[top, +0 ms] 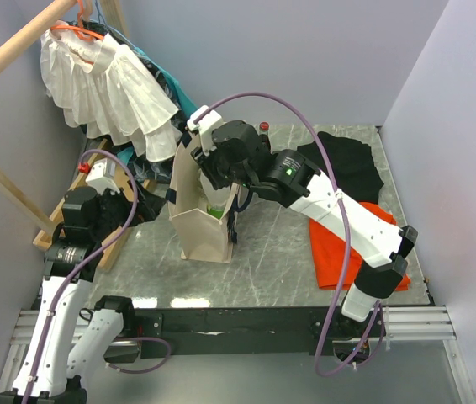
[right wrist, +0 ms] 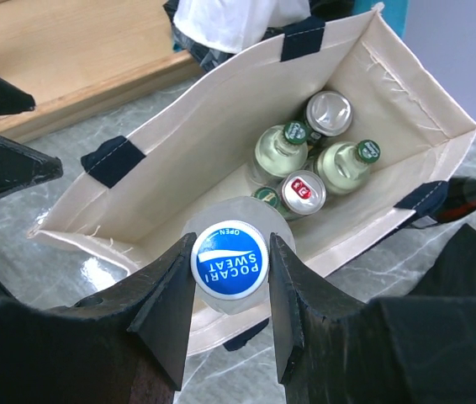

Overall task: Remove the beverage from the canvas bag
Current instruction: Take out the drink from the canvas bag, then place the drink at the center of the board.

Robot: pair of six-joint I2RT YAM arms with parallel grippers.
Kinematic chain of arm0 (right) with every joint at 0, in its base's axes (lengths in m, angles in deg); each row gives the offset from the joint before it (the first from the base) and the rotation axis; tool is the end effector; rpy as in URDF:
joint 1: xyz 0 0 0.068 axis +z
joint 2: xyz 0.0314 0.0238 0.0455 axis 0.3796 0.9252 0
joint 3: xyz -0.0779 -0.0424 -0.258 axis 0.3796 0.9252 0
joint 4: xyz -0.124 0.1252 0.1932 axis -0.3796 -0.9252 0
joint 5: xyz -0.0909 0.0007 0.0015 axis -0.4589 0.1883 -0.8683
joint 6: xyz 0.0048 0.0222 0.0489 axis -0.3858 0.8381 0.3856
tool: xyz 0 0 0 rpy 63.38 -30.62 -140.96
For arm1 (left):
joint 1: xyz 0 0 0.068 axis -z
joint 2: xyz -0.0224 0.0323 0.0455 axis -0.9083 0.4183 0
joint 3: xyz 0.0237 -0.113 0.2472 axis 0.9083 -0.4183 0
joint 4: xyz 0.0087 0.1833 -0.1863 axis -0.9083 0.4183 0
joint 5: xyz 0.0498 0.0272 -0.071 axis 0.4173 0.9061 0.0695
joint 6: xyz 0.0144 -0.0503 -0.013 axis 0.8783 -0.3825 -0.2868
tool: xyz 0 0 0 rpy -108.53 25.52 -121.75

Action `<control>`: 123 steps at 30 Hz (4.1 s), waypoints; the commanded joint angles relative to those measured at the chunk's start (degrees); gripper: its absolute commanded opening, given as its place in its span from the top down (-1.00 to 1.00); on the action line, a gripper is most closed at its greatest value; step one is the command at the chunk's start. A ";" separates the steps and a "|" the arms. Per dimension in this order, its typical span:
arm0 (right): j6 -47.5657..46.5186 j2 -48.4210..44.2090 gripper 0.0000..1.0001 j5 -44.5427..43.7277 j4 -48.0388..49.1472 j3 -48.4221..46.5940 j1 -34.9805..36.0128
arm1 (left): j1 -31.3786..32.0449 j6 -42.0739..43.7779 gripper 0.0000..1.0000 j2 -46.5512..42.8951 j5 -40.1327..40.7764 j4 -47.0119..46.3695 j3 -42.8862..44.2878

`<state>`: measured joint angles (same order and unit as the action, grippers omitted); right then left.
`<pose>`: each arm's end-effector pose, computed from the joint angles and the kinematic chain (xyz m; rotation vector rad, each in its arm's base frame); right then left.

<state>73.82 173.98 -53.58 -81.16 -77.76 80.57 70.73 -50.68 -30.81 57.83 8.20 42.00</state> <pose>0.1943 0.2970 0.4669 -0.8925 1.8407 0.3527 0.1413 -0.0231 0.3463 -0.2089 1.9750 -0.6466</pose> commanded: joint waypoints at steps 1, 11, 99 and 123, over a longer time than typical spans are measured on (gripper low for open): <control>-2.13 -6.05 1.00 -3.93 9.71 -4.49 0.01 | 0.00 1.40 -0.93 0.68 1.22 -0.61 4.07; -3.01 -7.19 1.00 -5.16 10.85 -6.08 0.01 | 0.00 0.70 -0.93 0.59 0.79 -1.05 3.81; 6.75 -8.07 1.00 6.80 33.35 17.30 -40.42 | 0.00 -1.24 -0.93 3.23 0.79 -3.24 3.82; 5.16 2.91 1.00 4.50 52.34 24.69 -40.59 | 0.00 -0.53 -0.93 3.67 2.54 -2.63 3.20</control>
<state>79.04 176.64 -47.49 -41.56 -50.51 40.26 70.73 -51.95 -27.19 59.34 6.46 44.12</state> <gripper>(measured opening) 0.431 0.966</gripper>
